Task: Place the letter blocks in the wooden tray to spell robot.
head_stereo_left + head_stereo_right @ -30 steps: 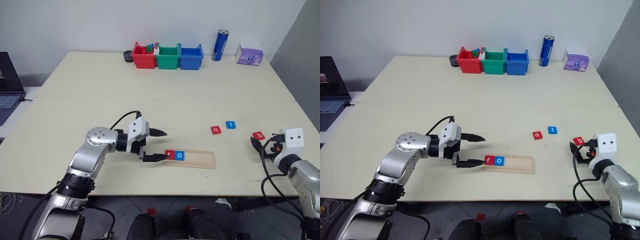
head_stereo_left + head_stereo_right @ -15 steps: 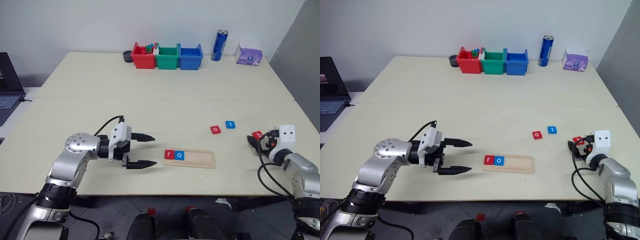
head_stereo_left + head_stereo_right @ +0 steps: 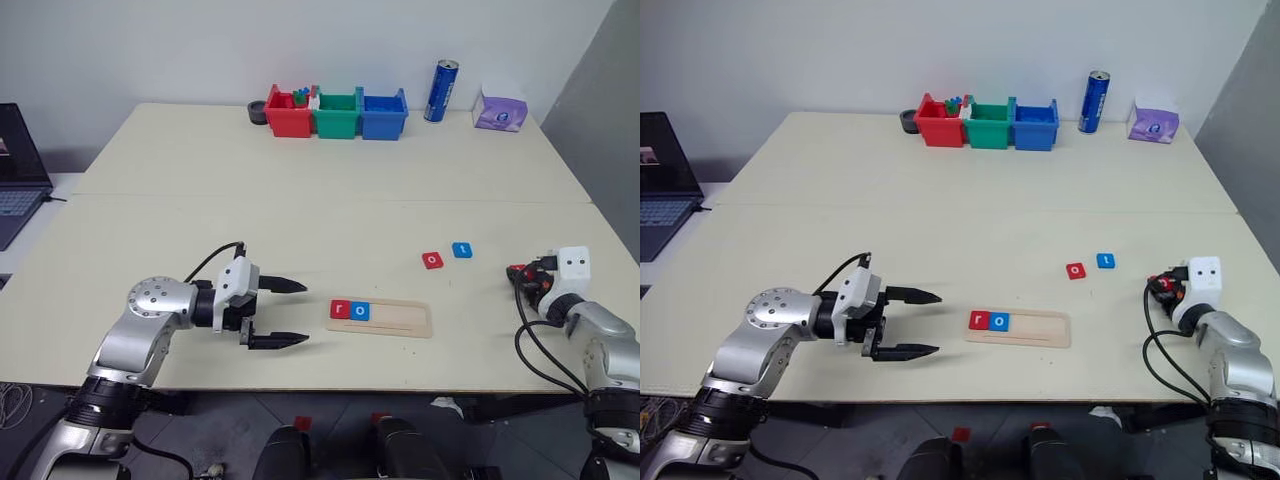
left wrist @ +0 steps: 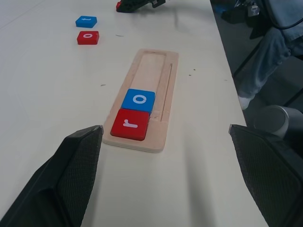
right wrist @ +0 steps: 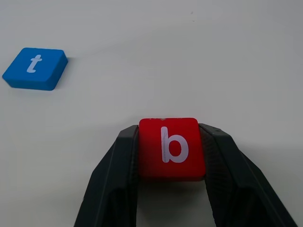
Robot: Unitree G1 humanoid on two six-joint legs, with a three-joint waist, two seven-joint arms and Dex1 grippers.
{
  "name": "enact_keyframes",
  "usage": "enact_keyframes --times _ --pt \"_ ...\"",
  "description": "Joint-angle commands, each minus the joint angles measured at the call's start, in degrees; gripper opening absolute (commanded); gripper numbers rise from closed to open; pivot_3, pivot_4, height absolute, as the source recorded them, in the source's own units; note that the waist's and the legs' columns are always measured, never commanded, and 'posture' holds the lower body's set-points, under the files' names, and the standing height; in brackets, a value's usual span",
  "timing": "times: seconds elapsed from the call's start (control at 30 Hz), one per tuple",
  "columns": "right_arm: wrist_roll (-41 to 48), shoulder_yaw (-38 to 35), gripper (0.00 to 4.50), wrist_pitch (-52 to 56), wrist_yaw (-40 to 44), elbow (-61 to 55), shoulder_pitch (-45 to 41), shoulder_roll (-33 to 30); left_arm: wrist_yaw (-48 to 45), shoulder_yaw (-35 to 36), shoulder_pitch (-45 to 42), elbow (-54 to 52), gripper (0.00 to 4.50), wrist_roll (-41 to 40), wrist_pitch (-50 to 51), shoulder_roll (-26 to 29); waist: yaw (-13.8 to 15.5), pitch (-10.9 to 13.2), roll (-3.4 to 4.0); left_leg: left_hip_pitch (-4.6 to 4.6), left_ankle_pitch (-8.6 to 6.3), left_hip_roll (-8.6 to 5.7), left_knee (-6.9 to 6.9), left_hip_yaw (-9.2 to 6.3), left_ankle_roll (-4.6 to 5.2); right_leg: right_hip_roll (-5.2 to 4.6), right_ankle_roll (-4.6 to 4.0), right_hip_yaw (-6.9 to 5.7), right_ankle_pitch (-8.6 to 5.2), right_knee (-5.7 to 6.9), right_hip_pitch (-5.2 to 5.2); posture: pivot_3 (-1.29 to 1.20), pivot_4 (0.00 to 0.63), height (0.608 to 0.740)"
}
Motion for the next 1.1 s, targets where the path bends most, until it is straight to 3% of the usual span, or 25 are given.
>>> enact_keyframes --times 0.03,0.27,0.57,0.73,0.87,0.97,1.1 --pt "1.3 0.0 1.47 3.9 -0.8 -10.2 4.2 0.6 0.4 1.2 -0.1 -3.2 4.50 -1.2 0.0 0.7 0.1 0.0 0.02 0.00 0.00 0.00 0.00 -0.02 0.00 0.00 0.01 0.00 -0.01 0.00 0.00 0.00 0.150 0.740" --pt "5.5 0.8 1.47 17.4 -11.2 -40.7 19.1 11.6 -0.2 1.7 1.4 -5.2 4.50 -2.1 0.2 1.5 -0.1 0.0 0.14 -0.04 0.00 0.08 -0.09 -0.16 -0.01 0.00 0.20 0.01 -0.19 0.04 -0.05 0.00 0.150 0.740" --pt "3.4 5.6 1.47 21.2 -16.8 -45.4 21.7 17.5 -1.0 1.3 1.0 -2.3 4.50 -1.5 -2.8 1.8 -0.1 0.0 0.14 0.06 0.00 0.03 -0.01 -0.04 0.00 -0.02 0.24 0.04 -0.17 0.01 -0.04 0.00 0.150 0.740" --pt "4.2 3.8 3.19 20.3 -18.5 -44.3 20.4 19.9 -0.8 1.2 1.8 -0.1 4.50 -0.7 -5.1 1.7 -0.1 0.0 0.14 0.05 0.00 0.04 -0.06 -0.03 -0.01 0.00 0.23 0.01 -0.18 -0.02 -0.05 0.00 0.150 0.740" --pt "5.8 3.3 4.45 20.1 -16.0 -46.5 20.0 18.3 -0.3 1.0 2.4 0.6 4.50 -0.1 -5.9 1.8 -0.1 0.0 0.14 0.04 0.00 0.04 -0.06 -0.03 0.00 -0.01 0.23 0.01 -0.18 -0.03 -0.05 0.00 0.150 0.740" --pt "6.9 2.0 4.45 19.8 -12.4 -47.2 19.3 14.3 -0.1 0.9 2.5 1.1 4.50 0.3 -6.4 1.6 -0.1 0.0 0.14 0.03 0.00 0.03 -0.05 -0.03 0.00 -0.02 0.23 0.01 -0.18 -0.03 -0.05 0.00 0.150 0.740" --pt "9.5 -0.9 4.45 17.8 -2.1 -45.0 18.4 3.8 0.0 0.6 2.4 1.5 4.50 0.5 -6.9 1.3 -0.1 0.0 0.14 0.02 0.00 0.01 -0.04 -0.01 0.00 -0.02 0.24 0.00 -0.18 -0.04 -0.05 0.00 0.150 0.740"
